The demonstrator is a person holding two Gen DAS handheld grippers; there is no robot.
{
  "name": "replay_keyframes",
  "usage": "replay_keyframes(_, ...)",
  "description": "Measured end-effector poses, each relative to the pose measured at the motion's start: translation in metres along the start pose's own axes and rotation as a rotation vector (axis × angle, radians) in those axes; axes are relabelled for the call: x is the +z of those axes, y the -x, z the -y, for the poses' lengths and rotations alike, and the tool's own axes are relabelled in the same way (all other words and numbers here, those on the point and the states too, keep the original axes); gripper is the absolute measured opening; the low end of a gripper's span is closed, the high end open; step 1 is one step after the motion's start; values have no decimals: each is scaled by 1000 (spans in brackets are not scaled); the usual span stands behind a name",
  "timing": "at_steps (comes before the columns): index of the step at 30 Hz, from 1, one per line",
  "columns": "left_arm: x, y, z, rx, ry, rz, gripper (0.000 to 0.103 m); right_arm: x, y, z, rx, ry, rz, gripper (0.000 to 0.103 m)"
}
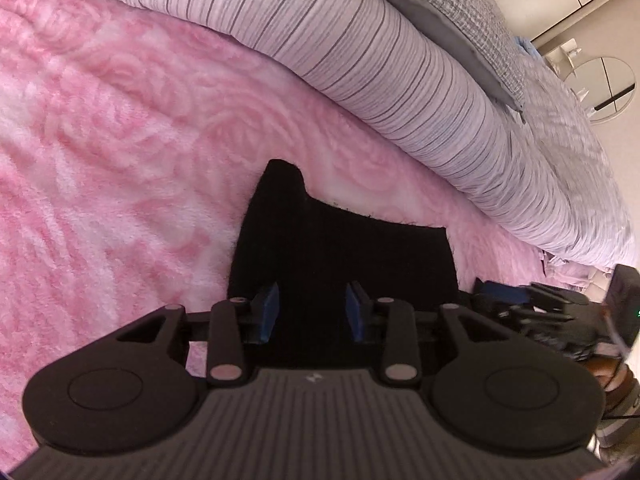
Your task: Fold clothes
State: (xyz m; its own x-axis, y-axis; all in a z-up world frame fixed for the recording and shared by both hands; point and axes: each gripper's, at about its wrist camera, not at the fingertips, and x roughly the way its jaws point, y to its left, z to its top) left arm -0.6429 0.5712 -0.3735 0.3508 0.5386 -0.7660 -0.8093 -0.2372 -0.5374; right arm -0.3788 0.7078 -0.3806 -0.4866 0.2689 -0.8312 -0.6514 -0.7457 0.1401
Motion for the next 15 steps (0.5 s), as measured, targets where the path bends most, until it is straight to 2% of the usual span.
replay_keyframes(3,-1,-2,-1,-2,-3,-1,31,-5,-21,-4,-40,54,-37,39)
replay_keyframes(7,-3,-1,-4,-16,0,-13,31,-9,-29,-21,-78,201,-16,42)
replay_keyframes(13,-16,2,-7,-26,6,-42,31,-6,-30,-13,34,253,-48,41)
replay_keyframes(14,-18,1,-7,-27,9,-44,31,-5,-30,-16,34,291,-60,36)
replay_keyframes(15,-18,1,-7,-28,13,-41,31,-4,-30,-19,34,329,-73,14)
